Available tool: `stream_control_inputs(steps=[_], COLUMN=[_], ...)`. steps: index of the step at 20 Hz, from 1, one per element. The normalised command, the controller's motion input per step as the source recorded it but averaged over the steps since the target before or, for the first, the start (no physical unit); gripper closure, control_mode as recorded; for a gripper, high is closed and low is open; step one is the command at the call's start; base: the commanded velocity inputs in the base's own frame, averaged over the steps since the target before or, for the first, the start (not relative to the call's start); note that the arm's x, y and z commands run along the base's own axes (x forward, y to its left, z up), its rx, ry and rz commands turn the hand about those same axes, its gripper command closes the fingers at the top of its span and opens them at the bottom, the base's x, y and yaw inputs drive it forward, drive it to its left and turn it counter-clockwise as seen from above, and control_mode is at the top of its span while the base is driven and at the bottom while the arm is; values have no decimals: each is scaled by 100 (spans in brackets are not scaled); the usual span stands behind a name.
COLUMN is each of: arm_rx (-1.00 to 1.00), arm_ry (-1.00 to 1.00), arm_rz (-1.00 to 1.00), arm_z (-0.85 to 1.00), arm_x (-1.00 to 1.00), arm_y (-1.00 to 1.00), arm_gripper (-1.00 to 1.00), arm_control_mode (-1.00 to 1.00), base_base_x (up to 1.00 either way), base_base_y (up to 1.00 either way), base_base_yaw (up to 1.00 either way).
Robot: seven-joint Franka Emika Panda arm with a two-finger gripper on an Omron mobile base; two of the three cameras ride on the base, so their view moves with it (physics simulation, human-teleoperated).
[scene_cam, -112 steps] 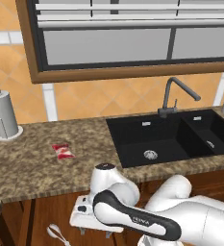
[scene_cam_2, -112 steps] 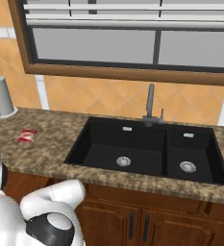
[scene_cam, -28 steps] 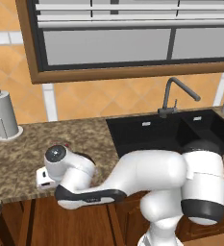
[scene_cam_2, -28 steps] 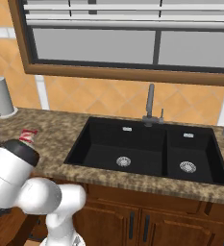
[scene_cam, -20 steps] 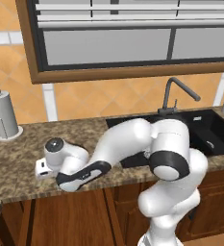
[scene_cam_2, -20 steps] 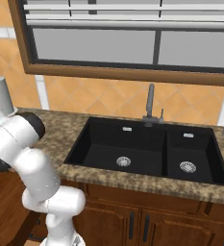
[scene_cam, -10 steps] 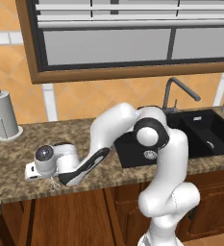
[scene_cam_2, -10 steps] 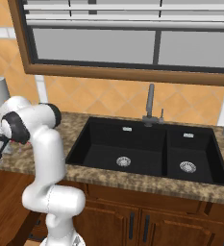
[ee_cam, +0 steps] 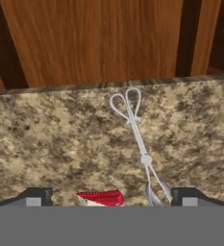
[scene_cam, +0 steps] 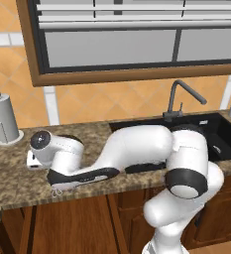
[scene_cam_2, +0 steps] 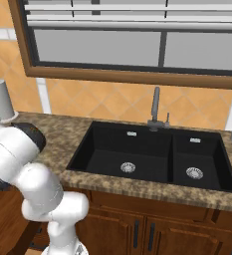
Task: Pick the tongs from the drawer and place it on the counter.
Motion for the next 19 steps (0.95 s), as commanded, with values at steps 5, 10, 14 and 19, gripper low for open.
stream_control_inputs(steps=[5, 10, 14, 19], arm_rx=[18, 38, 44, 37], arm_ry=[-19, -25, -21, -17], arm_rz=[2, 0, 0, -7], arm_z=[100, 100, 100, 46], arm_x=[-64, -52, -41, 1], arm_y=[-100, -100, -100, -56], arm_gripper=[-100, -100, -100, -100], arm_control_mode=[-100, -100, -100, -100], base_base_x=[0, 0, 0, 0], base_base_y=[0, 0, 0, 0], base_base_yaw=[0, 0, 0, 0])
